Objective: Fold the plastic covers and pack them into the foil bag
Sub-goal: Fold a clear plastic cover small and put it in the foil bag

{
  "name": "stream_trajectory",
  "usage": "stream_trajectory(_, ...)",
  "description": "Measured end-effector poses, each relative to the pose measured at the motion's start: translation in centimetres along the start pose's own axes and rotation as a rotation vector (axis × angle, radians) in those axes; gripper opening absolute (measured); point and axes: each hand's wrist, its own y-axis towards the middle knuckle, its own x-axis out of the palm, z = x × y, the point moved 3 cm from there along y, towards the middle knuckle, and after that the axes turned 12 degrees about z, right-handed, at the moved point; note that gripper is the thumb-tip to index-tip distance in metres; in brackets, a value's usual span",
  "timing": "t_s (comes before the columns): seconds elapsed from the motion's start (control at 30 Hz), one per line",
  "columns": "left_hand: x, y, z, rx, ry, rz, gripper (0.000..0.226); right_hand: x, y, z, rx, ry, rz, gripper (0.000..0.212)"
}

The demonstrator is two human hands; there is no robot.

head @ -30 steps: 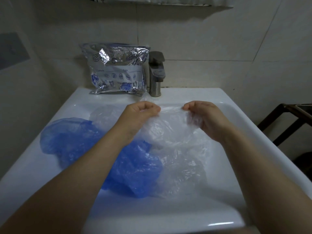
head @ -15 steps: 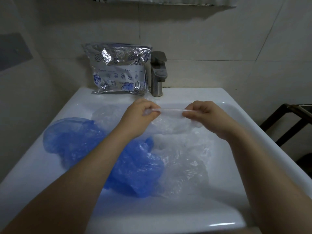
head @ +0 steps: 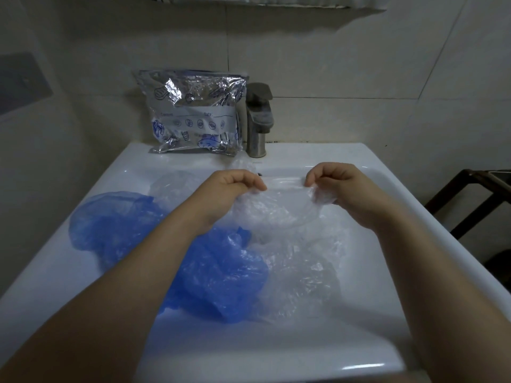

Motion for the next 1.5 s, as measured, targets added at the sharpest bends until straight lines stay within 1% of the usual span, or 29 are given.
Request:
stream_trajectory(0.07,0.3,-0.1,0.1,-0.028,-0.005,0.008,0.035,0.4,0.1,0.3,0.068,-0.025,0.035,0.039)
stream_trajectory(0.17,0.5,-0.2,-0.1,-0.037,-0.028,-0.019,0.022,0.9,0.2,0.5,0.141,-0.038,0.059,0.038)
stream_trajectory(0.23,0.5,-0.2,-0.2,-0.028,-0.043,-0.033,0.016,1.0,0.0,0.5,0.130,-0.041,0.032,0.029)
stream_trajectory(0.33,0.3,-0.1,-0.4,-0.021,-0.043,-0.018,0.019,0.8,-0.1,0.2,0.018,-0.161,-0.061,0.007)
stream_trajectory(0.43,0.1,0.1,-0.3,0.001,-0.007,-0.004,0.020,0.6,0.1,0.3,-0.023,-0.255,-0.062,0.012)
stream_trajectory(0.53,0.0,0.1,-0.3,0.051,0.052,0.003,0.017,0.5,0.2,0.4,-0.030,-0.269,-0.031,0.016)
stream_trajectory(0.63,0.1,0.1,-0.3,0.089,0.134,0.021,0.011,0.3,0.2,0.5,-0.032,-0.227,-0.042,0.016)
stream_trajectory(0.7,0.0,0.2,-0.5,0.109,0.184,0.045,0.007,0.0,0.2,0.5,-0.024,-0.151,-0.050,0.015)
stream_trajectory(0.8,-0.2,0.5,-0.8,0.082,0.207,0.048,0.002,-0.2,0.2,0.5,0.003,-0.049,-0.061,0.018)
stream_trajectory(0.9,-0.3,0.5,-0.9,0.046,0.083,0.018,0.012,-0.3,0.1,0.5,0.031,0.040,-0.060,0.015)
stream_trajectory(1.0,-0.5,0.4,-0.6,0.044,-0.068,0.037,0.022,-0.6,0.2,0.5,0.032,0.110,-0.023,0.018)
stream_trajectory(1.07,-0.6,0.3,-0.3,0.071,-0.090,0.043,0.031,-0.5,0.2,0.3,0.019,0.104,-0.036,0.022)
stream_trajectory(1.13,-0.4,0.2,0.1,0.071,-0.064,0.046,0.036,-0.1,0.2,0.2,0.026,0.025,-0.040,0.029)
stream_trajectory(1.23,0.0,0.0,0.3,0.011,-0.047,0.081,0.030,0.7,0.2,0.6,0.089,-0.010,0.020,0.037)
stream_trajectory(1.3,0.4,-0.1,0.2,-0.025,-0.047,0.099,0.024,1.2,0.2,0.6,0.120,0.004,0.063,0.038)
stream_trajectory(1.4,0.6,0.0,-0.2,-0.036,-0.011,0.137,0.024,1.7,0.0,0.6,0.099,-0.002,0.061,0.026)
stream_trajectory(1.5,0.6,0.0,-0.4,-0.026,0.011,0.108,0.027,1.6,-0.1,0.2,0.015,-0.112,0.022,0.011)
